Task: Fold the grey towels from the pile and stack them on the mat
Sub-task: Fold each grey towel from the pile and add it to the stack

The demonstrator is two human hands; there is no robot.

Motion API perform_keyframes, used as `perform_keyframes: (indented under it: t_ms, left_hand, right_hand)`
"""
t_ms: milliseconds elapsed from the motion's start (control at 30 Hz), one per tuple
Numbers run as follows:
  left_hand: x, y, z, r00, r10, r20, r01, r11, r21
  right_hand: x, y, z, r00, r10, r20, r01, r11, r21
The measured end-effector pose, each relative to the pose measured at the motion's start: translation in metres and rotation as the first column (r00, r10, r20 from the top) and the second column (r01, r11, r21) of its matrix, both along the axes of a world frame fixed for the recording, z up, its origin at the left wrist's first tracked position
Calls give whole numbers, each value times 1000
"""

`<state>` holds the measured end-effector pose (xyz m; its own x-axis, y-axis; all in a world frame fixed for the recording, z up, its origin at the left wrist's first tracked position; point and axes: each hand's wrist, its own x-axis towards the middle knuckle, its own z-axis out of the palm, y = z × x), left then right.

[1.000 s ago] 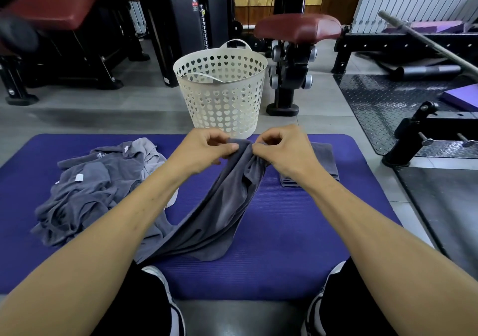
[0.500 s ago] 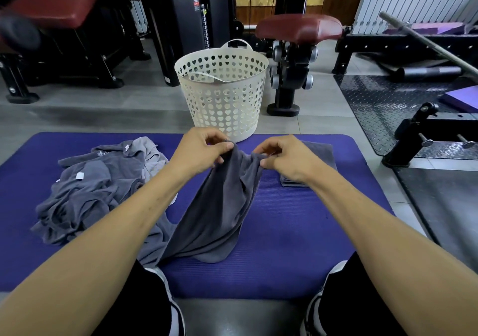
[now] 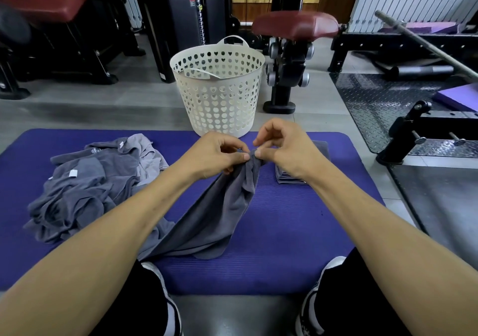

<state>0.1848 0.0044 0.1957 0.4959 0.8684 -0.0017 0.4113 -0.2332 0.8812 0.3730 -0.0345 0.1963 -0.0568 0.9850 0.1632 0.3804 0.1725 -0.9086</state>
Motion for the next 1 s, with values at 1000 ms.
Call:
perform_keyframes:
  t_ms: [1000]
  left_hand:
    - [-16,30,-33,933,352,-79,-354,935,-15]
  right_hand:
    - [20,6,-9,975,-219,33,220,948,-229]
